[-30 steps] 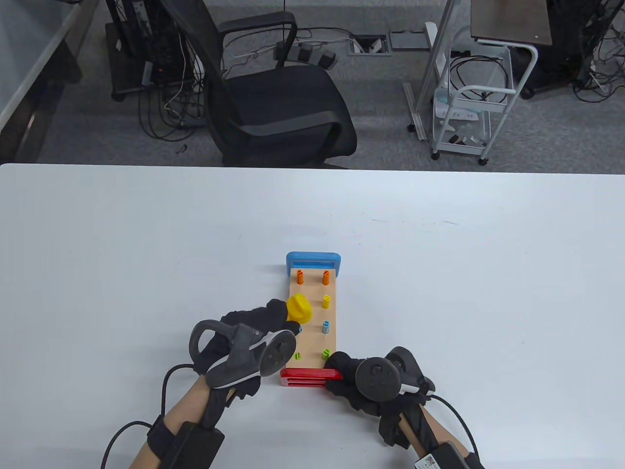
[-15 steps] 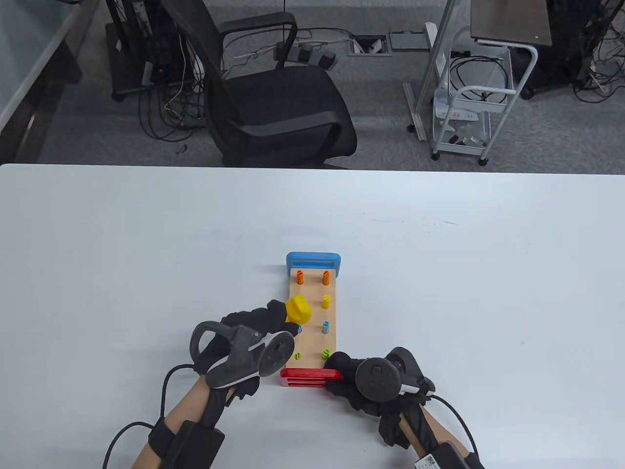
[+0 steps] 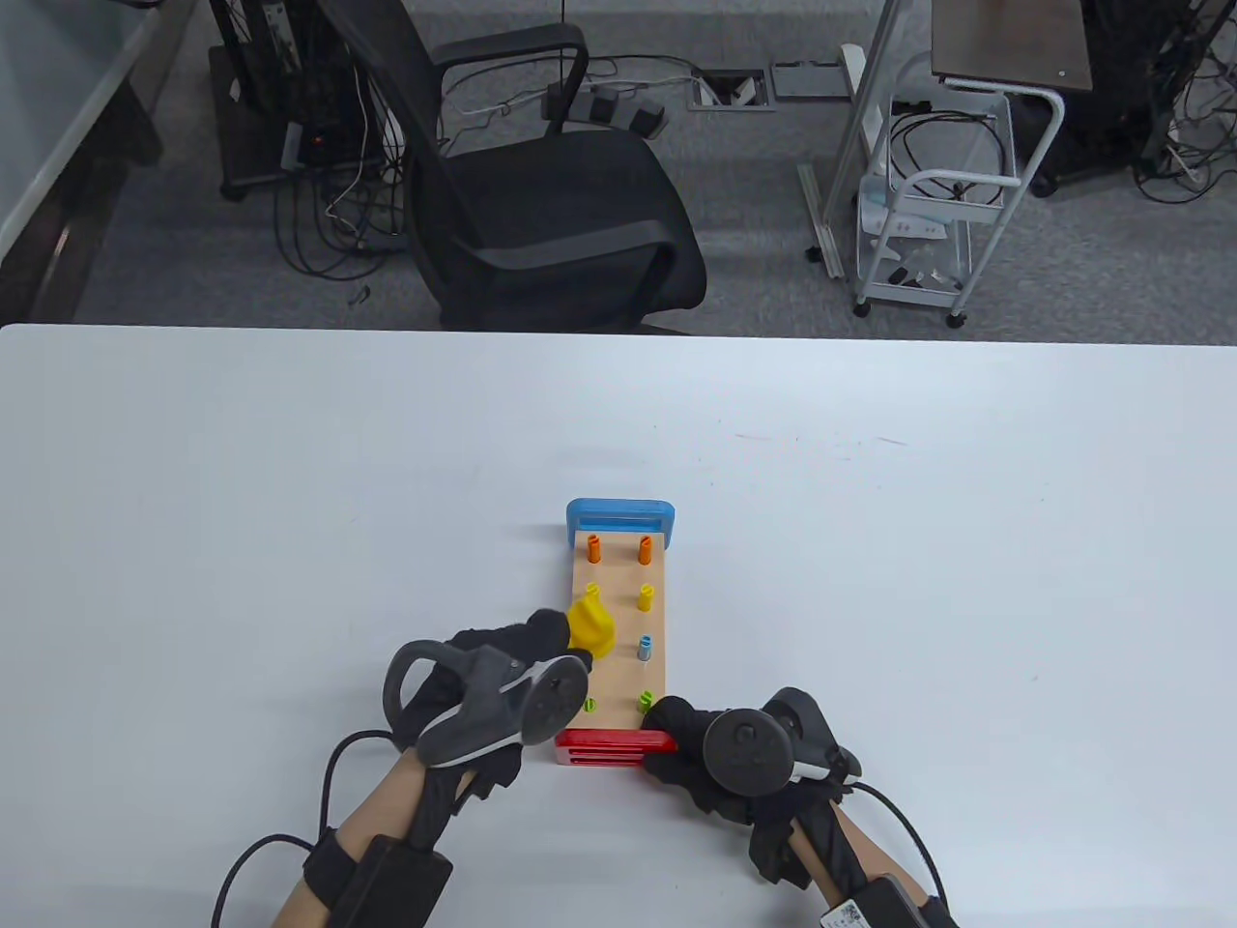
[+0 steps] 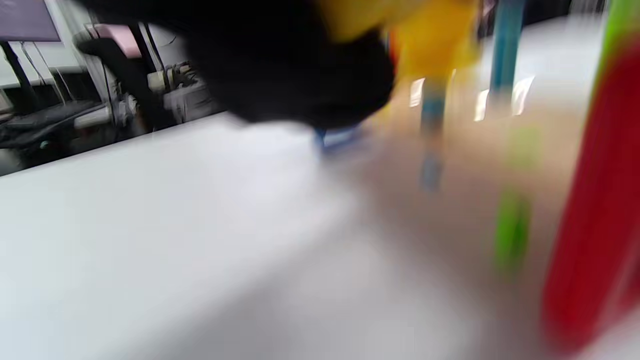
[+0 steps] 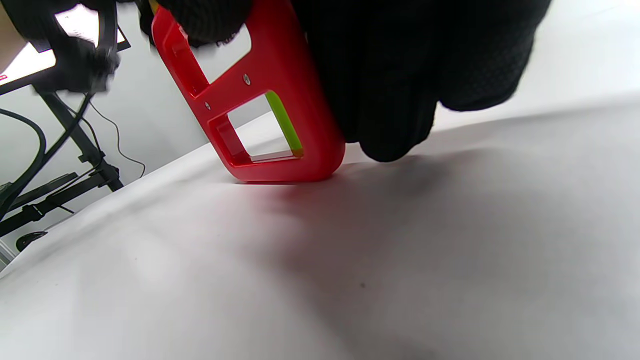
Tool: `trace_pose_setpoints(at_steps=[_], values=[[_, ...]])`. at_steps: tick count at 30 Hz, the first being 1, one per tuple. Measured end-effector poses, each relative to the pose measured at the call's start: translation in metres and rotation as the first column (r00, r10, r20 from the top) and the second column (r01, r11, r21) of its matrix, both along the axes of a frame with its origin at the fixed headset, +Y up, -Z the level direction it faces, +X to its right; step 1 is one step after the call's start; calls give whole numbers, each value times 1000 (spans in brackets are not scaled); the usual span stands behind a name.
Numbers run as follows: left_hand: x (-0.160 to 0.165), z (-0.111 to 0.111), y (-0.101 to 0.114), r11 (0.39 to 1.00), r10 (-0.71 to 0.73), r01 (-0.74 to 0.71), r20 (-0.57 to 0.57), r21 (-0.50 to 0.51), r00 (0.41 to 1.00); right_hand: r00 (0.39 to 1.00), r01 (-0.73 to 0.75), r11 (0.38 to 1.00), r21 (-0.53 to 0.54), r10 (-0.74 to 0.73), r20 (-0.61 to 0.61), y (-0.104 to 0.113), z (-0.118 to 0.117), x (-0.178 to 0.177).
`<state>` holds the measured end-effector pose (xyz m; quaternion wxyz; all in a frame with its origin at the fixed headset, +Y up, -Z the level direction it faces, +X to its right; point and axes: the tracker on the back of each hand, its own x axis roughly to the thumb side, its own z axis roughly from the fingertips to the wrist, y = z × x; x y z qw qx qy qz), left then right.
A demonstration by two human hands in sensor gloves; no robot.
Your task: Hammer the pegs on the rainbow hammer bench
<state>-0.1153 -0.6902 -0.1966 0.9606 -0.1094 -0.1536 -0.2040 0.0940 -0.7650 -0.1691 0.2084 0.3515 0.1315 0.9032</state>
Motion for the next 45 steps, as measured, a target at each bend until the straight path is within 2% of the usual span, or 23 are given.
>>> trace_pose_setpoints(at_steps=[1, 3, 7, 10, 12, 13, 14, 16, 19, 21, 22, 23, 24, 26, 27, 31, 33, 35, 36, 37, 39, 42, 45], values=[[-2, 3, 8, 971, 169, -183, 98, 152, 981, 1000, -3, 1000, 2, 3, -1, 0, 0, 0], [-5, -1, 23, 960, 256, -261, 62, 101, 965, 1000, -4, 1000, 2, 4, -2, 0, 0, 0], [-18, 5, 42, 855, 460, -469, 92, 220, 883, 1000, -3, 1000, 1, 3, -2, 0, 0, 0], [-14, 3, 19, 905, 378, -389, 97, 174, 921, 1000, 1, 1000, -2, -1, -3, 0, 0, 0], [-5, -2, -10, 985, 168, -170, 69, 29, 983, 1000, 1, 1000, -1, -1, -3, 0, 0, 0], [-6, 3, -5, 988, 107, -113, 59, 108, 992, 1000, -1, 1000, 0, 1, -2, 0, 0, 0], [-4, 4, 1, 955, 194, -216, 121, 202, 973, 1000, -2, 1000, 1, 2, -2, 0, 0, 0], [-3, 5, 15, 975, 173, -182, 83, 128, 982, 1000, -1, 1000, 2, 1, -2, 0, 0, 0], [-9, 7, 34, 899, 365, -382, 114, 214, 924, 1000, 0, 1000, -1, 0, -2, 0, 0, 0], [-11, 5, 28, 878, 405, -423, 125, 224, 906, 1000, 1, 1000, 0, -1, -3, 0, 0, 0], [-9, 3, 20, 902, 368, -385, 121, 194, 922, 1000, 2, 1000, -1, -2, -3, 0, 0, 0], [-3, -2, 0, 974, 207, -214, 82, 78, 975, 1000, 3, 1000, -1, -3, -3, 0, 0, 0], [-4, -2, -8, 996, 7, -6, -3, 89, 1000, 1000, 3, 1000, -1, -3, -3, 0, 0, 0], [-6, 0, 1, 944, 198, -224, 128, 242, 972, 1000, -1, 1000, 1, 1, -5, 0, 0, 0], [-8, 2, 8, 956, 228, -241, 90, 168, 969, 1000, 0, 1000, 1, 0, -5, 0, -1, 0], [-12, 7, 29, 879, 406, -418, 101, 230, 908, 1000, 0, 1000, -3, 0, -5, 0, -1, 0], [-5, 5, 18, 904, 371, -386, 112, 184, 922, 1000, 2, 1000, -3, -2, -6, 0, -1, 0], [5, -2, -15, 998, 62, -62, 58, -8, 996, 1000, 4, 1000, -5, -4, -6, 0, -1, 0], [2, 2, -9, 994, 40, -49, 89, 93, 995, 1000, 3, 1000, -5, -3, -5, 0, -1, 0], [3, 0, -2, 968, 160, -186, 156, 171, 975, 1000, 0, 1000, -3, 0, -5, 0, -1, 0], [-3, 0, 12, 980, 175, -182, 81, 78, 981, 1000, 2, 1000, -3, -2, -5, 0, -1, 0], [-13, 3, 29, 902, 363, -377, 103, 210, 926, 1000, -1, 1000, -7, 1, -6, 0, -1, 0], [-10, 4, 16, 900, 378, -396, 125, 184, 917, 1000, 2, 1000, -11, -2, -7, 0, -1, 0]])
